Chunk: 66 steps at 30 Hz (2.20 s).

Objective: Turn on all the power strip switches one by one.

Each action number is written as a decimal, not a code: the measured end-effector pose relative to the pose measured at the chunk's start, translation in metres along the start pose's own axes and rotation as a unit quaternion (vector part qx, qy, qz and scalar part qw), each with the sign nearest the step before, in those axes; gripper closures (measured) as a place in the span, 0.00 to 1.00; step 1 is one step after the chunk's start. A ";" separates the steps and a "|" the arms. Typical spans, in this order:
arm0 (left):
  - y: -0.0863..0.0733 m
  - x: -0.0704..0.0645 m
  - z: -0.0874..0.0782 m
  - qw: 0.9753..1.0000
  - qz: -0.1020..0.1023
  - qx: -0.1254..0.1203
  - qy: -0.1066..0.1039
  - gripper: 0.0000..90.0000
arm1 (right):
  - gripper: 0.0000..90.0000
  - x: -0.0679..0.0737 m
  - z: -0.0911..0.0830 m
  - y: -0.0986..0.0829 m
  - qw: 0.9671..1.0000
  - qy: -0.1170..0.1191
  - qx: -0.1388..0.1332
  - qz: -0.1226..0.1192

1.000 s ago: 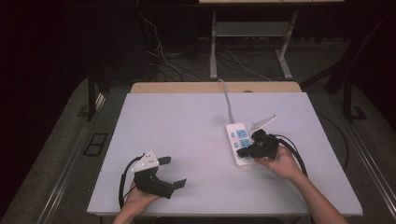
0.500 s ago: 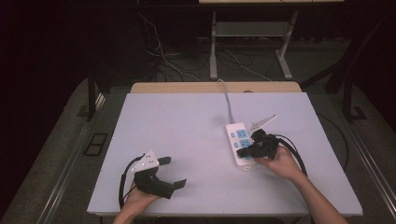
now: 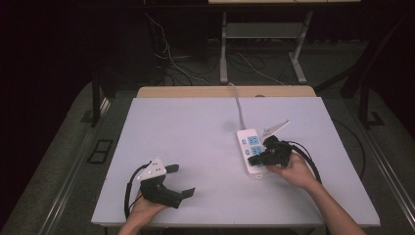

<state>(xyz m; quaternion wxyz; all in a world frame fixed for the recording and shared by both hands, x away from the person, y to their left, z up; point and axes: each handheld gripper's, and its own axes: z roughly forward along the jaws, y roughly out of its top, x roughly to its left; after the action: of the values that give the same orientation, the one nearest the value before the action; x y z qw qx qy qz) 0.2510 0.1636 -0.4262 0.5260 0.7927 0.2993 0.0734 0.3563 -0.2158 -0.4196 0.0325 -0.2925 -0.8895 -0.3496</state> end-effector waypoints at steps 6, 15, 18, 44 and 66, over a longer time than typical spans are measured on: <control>0.000 0.000 -0.002 1.000 0.001 -0.001 0.001 0.00 | 1.00 0.000 0.005 0.004 1.000 -0.015 -0.013 -0.004; 0.000 0.001 -0.002 1.000 -0.001 -0.004 0.001 0.00 | 1.00 -0.008 0.004 0.001 0.999 0.013 -0.026 0.032; 0.000 0.001 -0.002 1.000 -0.002 -0.004 0.001 0.00 | 1.00 -0.007 0.003 0.001 0.999 0.012 -0.026 0.028; 0.000 0.001 -0.002 1.000 -0.002 -0.003 0.001 0.00 | 1.00 -0.001 -0.014 0.019 1.000 0.007 -0.006 0.001; 0.000 0.002 -0.002 1.000 -0.002 -0.002 0.001 0.00 | 1.00 -0.018 -0.006 0.032 1.000 0.004 0.005 0.007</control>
<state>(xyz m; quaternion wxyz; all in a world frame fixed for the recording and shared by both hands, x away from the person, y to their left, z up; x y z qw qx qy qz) 0.2519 0.1664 -0.4260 0.5271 0.7911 0.3014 0.0734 0.3878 -0.2099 -0.3999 0.0397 -0.2969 -0.8890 -0.3464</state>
